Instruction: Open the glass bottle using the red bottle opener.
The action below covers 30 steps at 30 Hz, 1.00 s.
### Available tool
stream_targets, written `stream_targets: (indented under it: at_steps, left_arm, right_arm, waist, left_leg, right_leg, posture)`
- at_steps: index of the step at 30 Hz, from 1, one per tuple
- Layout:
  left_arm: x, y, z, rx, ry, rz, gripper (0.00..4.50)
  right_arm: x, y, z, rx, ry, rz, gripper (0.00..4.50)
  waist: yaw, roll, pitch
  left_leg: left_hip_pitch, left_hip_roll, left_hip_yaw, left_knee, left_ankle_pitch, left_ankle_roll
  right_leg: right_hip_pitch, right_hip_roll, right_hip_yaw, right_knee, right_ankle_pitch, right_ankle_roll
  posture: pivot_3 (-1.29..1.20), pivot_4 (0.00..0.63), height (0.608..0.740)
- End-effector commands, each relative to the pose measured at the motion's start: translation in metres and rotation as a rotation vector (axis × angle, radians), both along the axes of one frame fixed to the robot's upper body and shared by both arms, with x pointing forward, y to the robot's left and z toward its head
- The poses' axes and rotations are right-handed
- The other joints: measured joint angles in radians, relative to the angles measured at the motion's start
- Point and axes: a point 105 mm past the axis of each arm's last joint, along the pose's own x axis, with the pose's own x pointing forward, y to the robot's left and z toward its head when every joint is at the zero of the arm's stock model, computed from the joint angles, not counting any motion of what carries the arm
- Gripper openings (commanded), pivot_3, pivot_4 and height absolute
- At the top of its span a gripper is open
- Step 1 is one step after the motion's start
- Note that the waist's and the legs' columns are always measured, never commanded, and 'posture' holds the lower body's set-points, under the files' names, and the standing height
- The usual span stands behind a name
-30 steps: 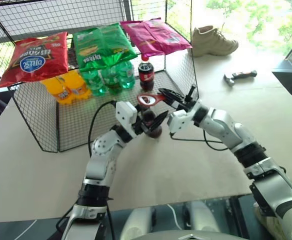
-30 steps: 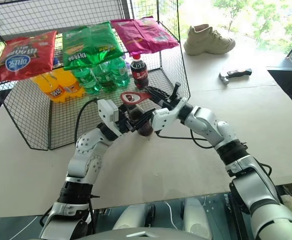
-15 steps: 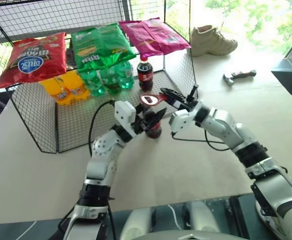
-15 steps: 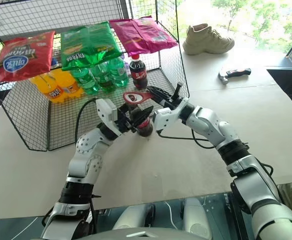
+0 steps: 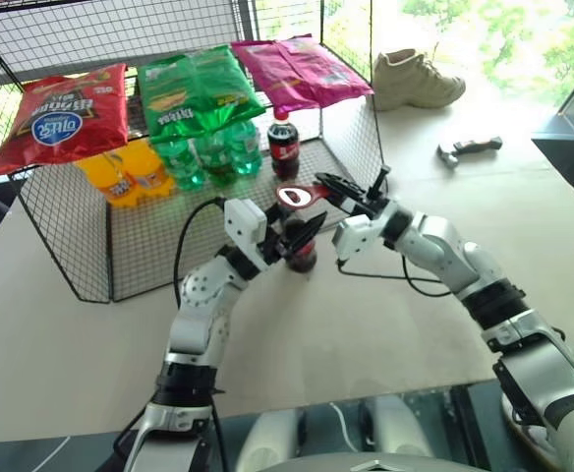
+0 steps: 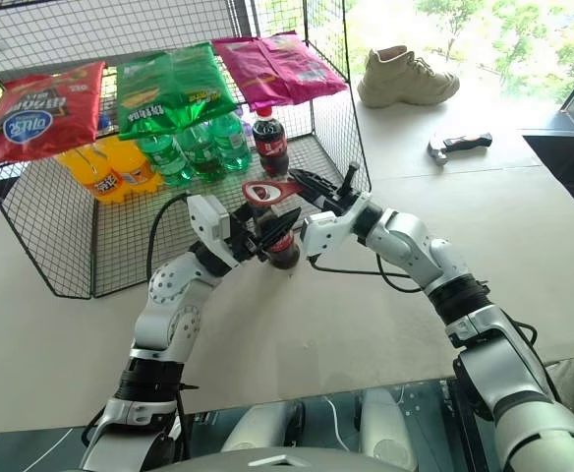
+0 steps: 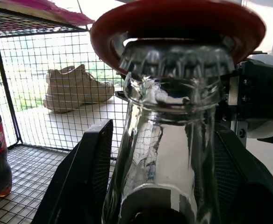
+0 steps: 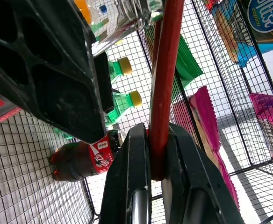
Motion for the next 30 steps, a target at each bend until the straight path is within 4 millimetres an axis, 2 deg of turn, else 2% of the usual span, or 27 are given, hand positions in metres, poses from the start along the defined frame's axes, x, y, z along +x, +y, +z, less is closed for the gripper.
stream_targets:
  at_steps: [1,4,8,16,20,22,26,30]
  left_arm:
    - [-0.003,-0.009,0.0,0.02,-0.021,-0.037,2.2]
    - [-0.004,-0.01,0.0,0.018,-0.022,-0.038,2.2]
    - [-0.004,-0.01,-0.001,0.016,-0.022,-0.04,2.2]
    - [-0.003,-0.011,0.0,0.014,-0.024,-0.042,2.2]
    - [-0.002,-0.011,0.0,0.012,-0.021,-0.042,2.2]
    - [-0.003,-0.011,-0.001,0.011,-0.019,-0.042,2.2]
    - [-0.003,-0.012,-0.002,0.011,-0.014,-0.044,2.2]
    - [-0.002,-0.013,-0.004,0.011,-0.008,-0.042,2.2]
  right_arm:
    - [-0.01,0.01,-0.027,-0.044,0.133,0.067,0.0]
    - [-0.017,0.013,-0.036,-0.023,0.235,0.109,0.0]
    - [-0.027,0.018,-0.042,-0.032,0.278,0.159,0.0]
    - [-0.035,0.023,-0.041,-0.022,0.262,0.185,0.0]
    - [-0.04,0.023,-0.044,-0.092,0.212,0.217,0.0]
    - [-0.032,0.017,-0.037,-0.102,0.161,0.177,0.0]
    - [-0.014,0.006,-0.008,-0.109,0.012,0.102,0.0]
    - [-0.006,-0.002,0.015,-0.116,-0.095,0.074,0.0]
  waist:
    - [0.0,0.0,0.0]
    - [0.0,0.0,0.0]
    - [0.002,0.0,0.0]
    - [0.003,0.0,0.0]
    - [0.004,0.0,0.0]
    - [0.004,0.0,0.0]
    - [0.004,0.0,0.0]
    - [0.004,0.0,0.0]
  left_leg:
    - [0.0,0.0,0.0,0.0,0.0,0.0]
    - [0.0,0.0,0.0,0.0,0.0,0.0]
    - [0.0,0.0,0.0,0.0,0.0,0.001]
    - [0.0,0.0,-0.001,0.0,0.0,0.0]
    - [0.0,0.0,-0.001,0.0,0.0,0.0]
    - [0.0,0.0,-0.001,0.0,0.0,0.0]
    - [0.0,0.0,-0.001,0.0,0.0,0.0]
    - [0.0,0.0,0.0,0.0,0.0,0.0]
  right_leg:
    - [0.0,0.0,0.0,0.0,0.0,0.0]
    - [0.0,0.0,0.0,0.0,0.0,0.0]
    - [0.001,0.0,0.0,0.0,0.0,0.0]
    - [0.001,0.0,0.0,0.0,0.0,0.0]
    - [0.001,0.0,0.0,0.0,0.0,0.0]
    - [0.001,0.0,0.0,0.0,0.0,0.0]
    - [0.001,0.0,0.0,0.0,0.0,0.0]
    - [0.0,0.0,0.0,0.0,0.0,0.0]
  posture:
    - [0.0,0.15,0.74]
    - [0.0,0.15,0.74]
    - [0.0,0.15,0.74]
    - [0.0,0.15,0.74]
    - [0.0,0.15,0.74]
    - [0.0,0.15,0.74]
    - [0.0,0.15,0.74]
    - [0.0,0.15,0.74]
